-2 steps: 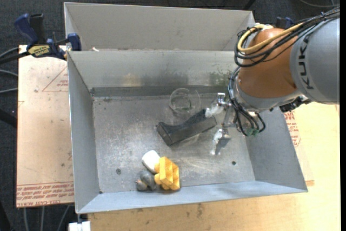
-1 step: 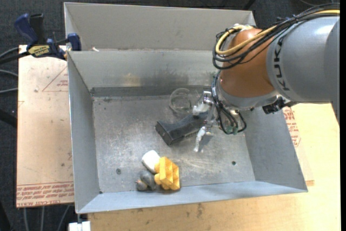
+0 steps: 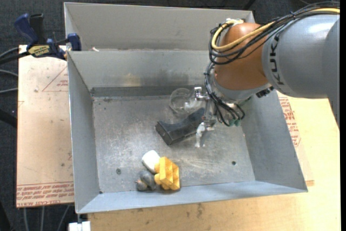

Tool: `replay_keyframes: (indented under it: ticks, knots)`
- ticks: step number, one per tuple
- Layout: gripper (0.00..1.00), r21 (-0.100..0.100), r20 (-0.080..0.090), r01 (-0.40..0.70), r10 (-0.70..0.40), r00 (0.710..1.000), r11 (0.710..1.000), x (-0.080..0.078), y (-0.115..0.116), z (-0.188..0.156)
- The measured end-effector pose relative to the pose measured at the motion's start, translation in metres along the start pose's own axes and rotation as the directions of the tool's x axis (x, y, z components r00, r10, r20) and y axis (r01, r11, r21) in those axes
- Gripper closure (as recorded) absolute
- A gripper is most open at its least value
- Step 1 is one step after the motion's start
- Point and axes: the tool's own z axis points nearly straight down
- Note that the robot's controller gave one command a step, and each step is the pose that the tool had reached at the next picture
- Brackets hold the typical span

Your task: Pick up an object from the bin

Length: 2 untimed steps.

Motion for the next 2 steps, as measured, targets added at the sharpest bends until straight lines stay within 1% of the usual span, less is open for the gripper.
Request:
replay_keyframes:
  ticks: [1, 2]
  knots:
    - [1.0, 0.011, -0.007, -0.238, 0.238, 0.971, 0.971, 0.0057, 0.0567, 0.0445]
    - [1.0, 0.011, -0.007, -0.237, 0.237, 0.971, 0.971, 0.0057, 0.0567, 0.0445]
